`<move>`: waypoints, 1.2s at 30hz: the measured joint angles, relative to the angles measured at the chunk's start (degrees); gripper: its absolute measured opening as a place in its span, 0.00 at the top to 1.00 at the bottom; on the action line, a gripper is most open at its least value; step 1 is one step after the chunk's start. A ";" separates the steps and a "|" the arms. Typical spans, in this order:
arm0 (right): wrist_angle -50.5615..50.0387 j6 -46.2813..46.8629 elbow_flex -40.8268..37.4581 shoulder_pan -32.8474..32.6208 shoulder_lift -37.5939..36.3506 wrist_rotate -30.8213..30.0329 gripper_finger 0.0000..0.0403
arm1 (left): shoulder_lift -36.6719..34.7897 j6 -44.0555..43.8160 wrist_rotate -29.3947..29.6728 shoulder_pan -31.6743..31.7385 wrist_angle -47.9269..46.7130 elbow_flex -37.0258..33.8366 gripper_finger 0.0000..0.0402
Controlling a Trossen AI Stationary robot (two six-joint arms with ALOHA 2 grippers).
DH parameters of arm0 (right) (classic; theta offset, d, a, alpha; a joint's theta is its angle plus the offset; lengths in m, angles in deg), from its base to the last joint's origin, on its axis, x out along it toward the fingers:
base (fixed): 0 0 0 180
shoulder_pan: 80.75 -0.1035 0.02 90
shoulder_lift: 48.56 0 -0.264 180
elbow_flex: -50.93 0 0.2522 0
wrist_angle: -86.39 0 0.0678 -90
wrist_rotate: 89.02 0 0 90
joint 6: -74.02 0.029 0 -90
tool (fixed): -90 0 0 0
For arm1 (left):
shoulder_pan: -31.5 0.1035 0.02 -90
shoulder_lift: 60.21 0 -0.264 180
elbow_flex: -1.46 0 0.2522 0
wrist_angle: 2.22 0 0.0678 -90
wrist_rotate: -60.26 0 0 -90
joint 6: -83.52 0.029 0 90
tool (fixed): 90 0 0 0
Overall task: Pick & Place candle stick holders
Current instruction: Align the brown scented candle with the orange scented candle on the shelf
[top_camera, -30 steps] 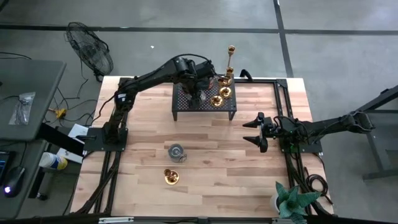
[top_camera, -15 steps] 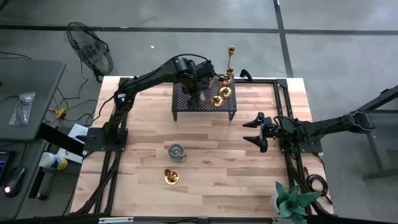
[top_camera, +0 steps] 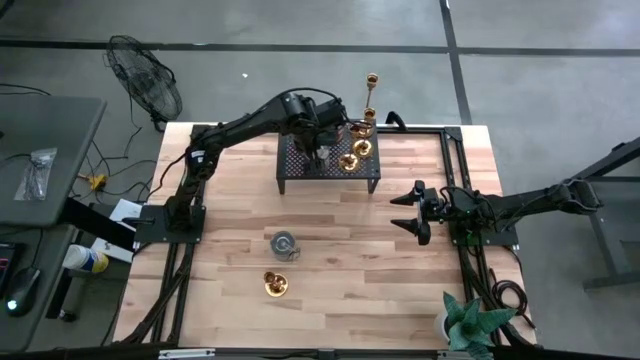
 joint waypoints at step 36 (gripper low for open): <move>0.01 0.00 0.02 0.01 -0.01 -0.02 0.22 | -3.34 1.53 6.61 0.04 4.15 0.04 0.03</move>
